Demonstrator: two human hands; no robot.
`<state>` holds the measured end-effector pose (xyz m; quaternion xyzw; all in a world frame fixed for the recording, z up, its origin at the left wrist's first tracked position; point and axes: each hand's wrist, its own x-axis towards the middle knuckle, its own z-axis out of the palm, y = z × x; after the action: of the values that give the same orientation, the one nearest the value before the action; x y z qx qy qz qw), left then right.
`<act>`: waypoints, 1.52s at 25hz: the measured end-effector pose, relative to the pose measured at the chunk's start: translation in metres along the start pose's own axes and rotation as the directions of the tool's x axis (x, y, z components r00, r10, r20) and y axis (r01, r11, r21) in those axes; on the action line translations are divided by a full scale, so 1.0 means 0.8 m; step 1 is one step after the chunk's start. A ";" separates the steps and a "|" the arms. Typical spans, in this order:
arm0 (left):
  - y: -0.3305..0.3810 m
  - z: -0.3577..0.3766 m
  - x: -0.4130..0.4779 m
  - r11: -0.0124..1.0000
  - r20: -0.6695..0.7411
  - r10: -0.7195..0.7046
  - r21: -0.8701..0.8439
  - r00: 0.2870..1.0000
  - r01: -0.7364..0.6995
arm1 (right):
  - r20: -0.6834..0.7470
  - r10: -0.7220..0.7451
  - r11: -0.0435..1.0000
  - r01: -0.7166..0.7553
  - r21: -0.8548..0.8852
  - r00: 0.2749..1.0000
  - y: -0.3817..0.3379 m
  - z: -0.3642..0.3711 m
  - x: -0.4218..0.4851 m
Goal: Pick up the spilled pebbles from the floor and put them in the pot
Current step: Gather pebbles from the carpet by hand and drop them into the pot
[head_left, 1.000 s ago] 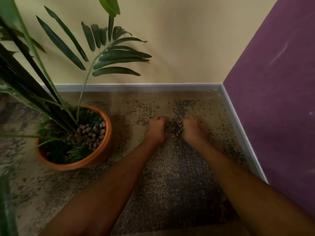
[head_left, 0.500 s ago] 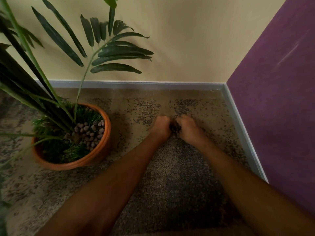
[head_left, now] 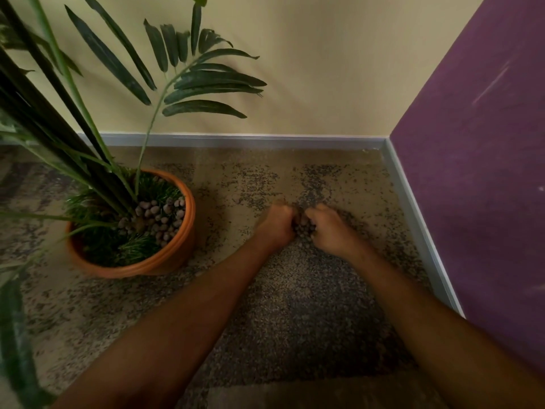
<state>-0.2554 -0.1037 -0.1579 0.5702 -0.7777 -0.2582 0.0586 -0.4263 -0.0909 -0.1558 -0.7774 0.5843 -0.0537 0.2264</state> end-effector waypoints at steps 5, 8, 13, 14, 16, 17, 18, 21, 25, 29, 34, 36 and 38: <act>0.001 0.004 -0.013 1.000 0.066 0.017 0.005 0.998 -0.018 | 0.057 0.061 0.997 -0.064 0.051 0.996 0.001 0.005 -0.011; 0.000 0.003 -0.019 0.999 0.104 0.009 -0.046 0.994 -0.004 | 0.153 0.172 0.977 -0.188 0.101 0.973 -0.001 0.003 -0.014; -0.001 0.005 -0.028 0.997 0.107 0.054 -0.066 0.993 -0.047 | 0.227 0.256 0.945 -0.292 0.145 0.940 -0.013 0.004 -0.028; 0.001 0.004 -0.030 0.997 0.115 0.060 -0.060 0.992 -0.053 | 0.197 0.261 0.948 -0.289 0.133 0.945 -0.017 0.007 -0.030; 0.004 0.005 -0.032 0.998 0.120 0.060 -0.036 0.991 -0.056 | 0.145 0.266 0.949 -0.285 0.135 0.953 -0.025 0.013 -0.031; 0.006 0.005 -0.033 0.998 0.107 0.055 -0.032 0.993 -0.052 | 0.130 0.271 0.946 -0.289 0.149 0.954 -0.029 0.015 -0.029; 0.008 0.006 -0.034 0.999 0.093 0.037 -0.039 0.995 -0.034 | 0.121 0.281 0.941 -0.298 0.160 0.952 -0.033 0.016 -0.028; 0.012 0.006 -0.035 0.997 0.074 -0.040 -0.065 0.996 0.045 | 0.096 0.317 0.931 -0.329 0.156 0.943 -0.041 0.018 -0.023; 0.017 0.005 -0.037 0.992 0.048 -0.084 -0.087 0.995 0.088 | 0.069 0.352 0.926 -0.358 0.120 0.933 -0.045 0.020 -0.023; 0.014 0.010 -0.038 0.983 0.019 -0.125 -0.133 0.992 0.127 | 0.035 0.341 0.924 -0.342 0.169 0.939 -0.042 0.024 -0.020; 0.012 0.021 -0.036 0.893 -0.014 -0.258 -0.385 0.966 0.233 | 0.054 0.453 0.790 -0.429 0.438 0.890 -0.044 0.024 -0.024; 0.012 0.026 -0.036 0.807 0.021 -0.318 -0.520 0.948 0.282 | 0.115 0.519 0.673 -0.487 0.557 0.847 -0.042 0.026 -0.023; 0.013 0.030 -0.038 0.698 0.055 -0.372 -0.641 0.926 0.319 | 0.165 0.543 0.576 -0.508 0.641 0.823 -0.039 0.027 -0.022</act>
<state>-0.2631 -0.0654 -0.1670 0.6611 -0.5187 -0.4909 0.2302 -0.3968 -0.0616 -0.1591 -0.4355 0.7355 -0.2061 0.4764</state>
